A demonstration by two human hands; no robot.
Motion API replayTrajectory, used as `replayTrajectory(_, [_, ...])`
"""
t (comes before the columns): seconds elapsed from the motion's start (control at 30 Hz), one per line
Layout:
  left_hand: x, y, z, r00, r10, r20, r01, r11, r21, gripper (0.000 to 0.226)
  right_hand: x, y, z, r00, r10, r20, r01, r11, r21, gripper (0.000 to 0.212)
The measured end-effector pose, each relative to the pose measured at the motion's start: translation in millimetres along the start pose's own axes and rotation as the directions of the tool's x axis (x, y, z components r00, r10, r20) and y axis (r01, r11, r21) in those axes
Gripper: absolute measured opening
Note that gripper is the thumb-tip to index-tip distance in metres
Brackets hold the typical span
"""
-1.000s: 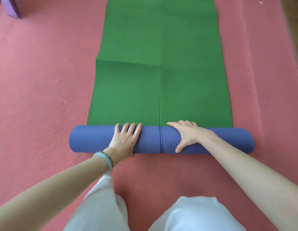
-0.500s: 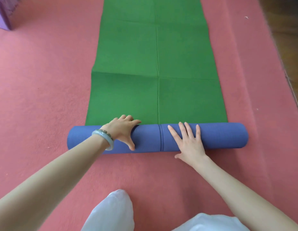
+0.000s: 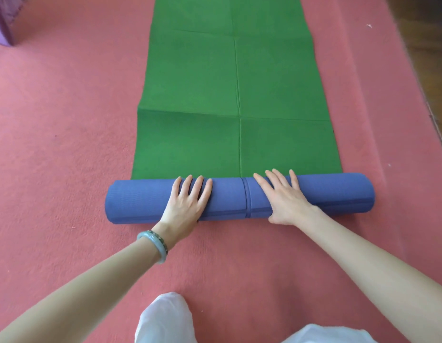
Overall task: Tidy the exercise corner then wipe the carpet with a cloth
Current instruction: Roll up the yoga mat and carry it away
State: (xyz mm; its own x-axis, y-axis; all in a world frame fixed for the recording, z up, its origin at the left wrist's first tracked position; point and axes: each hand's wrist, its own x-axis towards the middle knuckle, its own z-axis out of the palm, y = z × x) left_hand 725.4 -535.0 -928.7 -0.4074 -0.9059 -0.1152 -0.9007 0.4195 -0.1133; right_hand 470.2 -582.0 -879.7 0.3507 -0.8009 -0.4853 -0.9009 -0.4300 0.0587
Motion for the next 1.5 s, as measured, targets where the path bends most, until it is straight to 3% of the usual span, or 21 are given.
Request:
replayTrajectory(0.1, [28, -22, -13, 0.989, 0.064, 0.131, -0.054, 0.996, -0.077, 0.114, -5, -17, 16, 0.989, 0.028, -0.146, -0.041, 0.995, -0.087, 0.129])
replayTrajectory(0.23, [69, -51, -32, 0.931, 0.200, 0.306, -0.135, 0.966, -0.221, 0.094, 8, -25, 23, 0.965, 0.114, -0.238, -0.130, 0.990, -0.055, 0.131])
replayTrajectory(0.3, [84, -61, -39, 0.903, 0.217, 0.370, -0.083, 0.935, -0.346, 0.091, 21, -23, 15, 0.960, 0.137, -0.246, -0.156, 0.986, -0.058, 0.129])
replayTrajectory(0.37, [87, -65, -43, 0.908, 0.199, 0.368, -0.051, 0.926, -0.374, 0.099, 31, -20, 7, 0.966, 0.171, -0.195, -0.183, 0.982, -0.045, 0.126])
replayTrajectory(0.47, [64, -49, -38, 0.982, 0.109, 0.155, -0.080, 0.981, -0.178, 0.118, 41, -17, -9, 0.979, 0.163, -0.122, -0.169, 0.985, -0.033, 0.117])
replayTrajectory(0.53, [45, -35, -31, 0.995, 0.056, 0.079, -0.041, 0.982, -0.184, 0.127, 48, -13, -21, 0.990, 0.126, -0.059, -0.124, 0.992, 0.029, 0.107])
replayTrajectory(0.6, [41, -32, -28, 0.990, 0.048, 0.130, -0.027, 0.987, -0.159, 0.131, 54, -7, -38, 0.996, 0.083, 0.020, -0.084, 0.994, 0.065, 0.105])
replayTrajectory(0.7, [57, -41, -33, 0.984, 0.020, 0.176, -0.003, 0.995, -0.096, 0.132, 50, 11, -63, 0.997, -0.020, 0.071, 0.023, 0.999, -0.047, 0.106])
replayTrajectory(0.8, [74, -49, -35, 0.969, 0.014, 0.248, 0.007, 0.996, -0.086, 0.132, 33, 36, -73, 0.999, -0.020, 0.033, 0.023, 0.994, -0.108, 0.108])
replayTrajectory(0.93, [99, -62, -37, 0.959, 0.065, 0.276, -0.035, 0.993, -0.111, 0.124, 29, 42, -53, 0.999, 0.006, -0.044, -0.012, 0.992, -0.125, 0.129])
replayTrajectory(1.07, [121, -79, -41, 0.945, 0.135, 0.298, -0.079, 0.978, -0.195, 0.119, 45, 28, -31, 0.997, 0.033, -0.066, -0.035, 0.999, -0.035, 0.119])
replayTrajectory(1.2, [152, -99, -42, 0.914, 0.176, 0.365, -0.047, 0.941, -0.336, 0.114, 77, 28, -25, 0.982, 0.128, -0.137, -0.120, 0.991, 0.064, 0.084])
replayTrajectory(1.27, [159, -105, -42, 0.905, 0.166, 0.391, -0.023, 0.938, -0.347, 0.115, 91, 33, -28, 0.983, 0.133, -0.127, -0.123, 0.989, 0.083, 0.089])
replayTrajectory(1.33, [155, -107, -42, 0.928, 0.105, 0.359, 0.032, 0.934, -0.356, 0.110, 107, 42, -35, 0.987, 0.092, -0.134, -0.082, 0.994, 0.077, 0.104])
replayTrajectory(1.43, [132, -94, -39, 0.999, -0.004, 0.039, 0.017, 0.935, -0.353, 0.083, 136, 57, -52, 0.995, 0.085, -0.049, -0.078, 0.988, 0.133, 0.123])
replayTrajectory(1.5, [121, -84, -31, 0.998, 0.030, -0.050, -0.042, 0.962, -0.271, 0.079, 154, 63, -63, 0.996, 0.075, -0.049, -0.068, 0.988, 0.142, 0.127])
